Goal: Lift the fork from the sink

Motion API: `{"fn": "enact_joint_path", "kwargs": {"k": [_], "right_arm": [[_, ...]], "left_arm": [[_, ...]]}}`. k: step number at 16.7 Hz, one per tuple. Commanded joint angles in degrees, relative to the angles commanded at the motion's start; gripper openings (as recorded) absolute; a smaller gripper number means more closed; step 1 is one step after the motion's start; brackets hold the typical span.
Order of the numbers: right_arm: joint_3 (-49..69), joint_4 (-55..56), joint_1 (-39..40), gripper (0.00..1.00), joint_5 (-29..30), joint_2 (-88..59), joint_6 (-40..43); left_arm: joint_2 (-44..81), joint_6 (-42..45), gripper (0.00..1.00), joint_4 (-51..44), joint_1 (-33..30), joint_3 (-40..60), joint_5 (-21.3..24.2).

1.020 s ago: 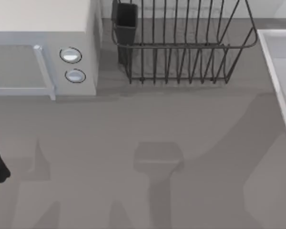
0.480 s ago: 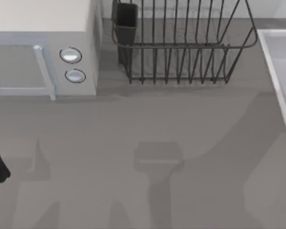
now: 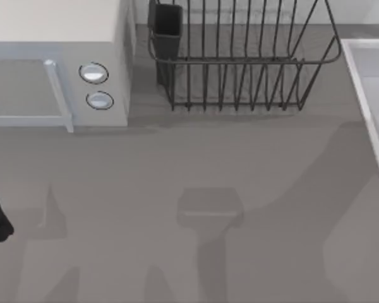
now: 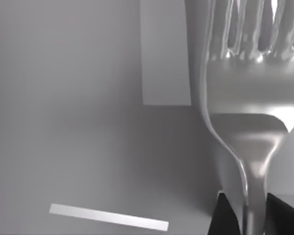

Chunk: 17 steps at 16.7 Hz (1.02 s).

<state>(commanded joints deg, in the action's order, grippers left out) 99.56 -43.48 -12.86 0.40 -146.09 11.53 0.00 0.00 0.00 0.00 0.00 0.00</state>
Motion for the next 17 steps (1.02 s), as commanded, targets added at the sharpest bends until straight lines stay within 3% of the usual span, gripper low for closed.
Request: {"fn": "enact_joint_path", "kwargs": {"k": [5,13,17], "right_arm": [[2.45,-3.04,0.13,0.0,-0.57,3.38,-0.45],[14.96,-24.21,0.05,0.0,-0.67,11.22,-0.29],[17.31,-27.84,0.06,0.0,-0.69,13.2,-0.28]], "left_arm": [[0.0,0.0,1.0,0.0,0.0,0.0,0.0],[0.0,0.0,1.0,0.0,0.0,0.0,0.0],[0.0,0.0,1.0,0.0,0.0,0.0,0.0]]}}
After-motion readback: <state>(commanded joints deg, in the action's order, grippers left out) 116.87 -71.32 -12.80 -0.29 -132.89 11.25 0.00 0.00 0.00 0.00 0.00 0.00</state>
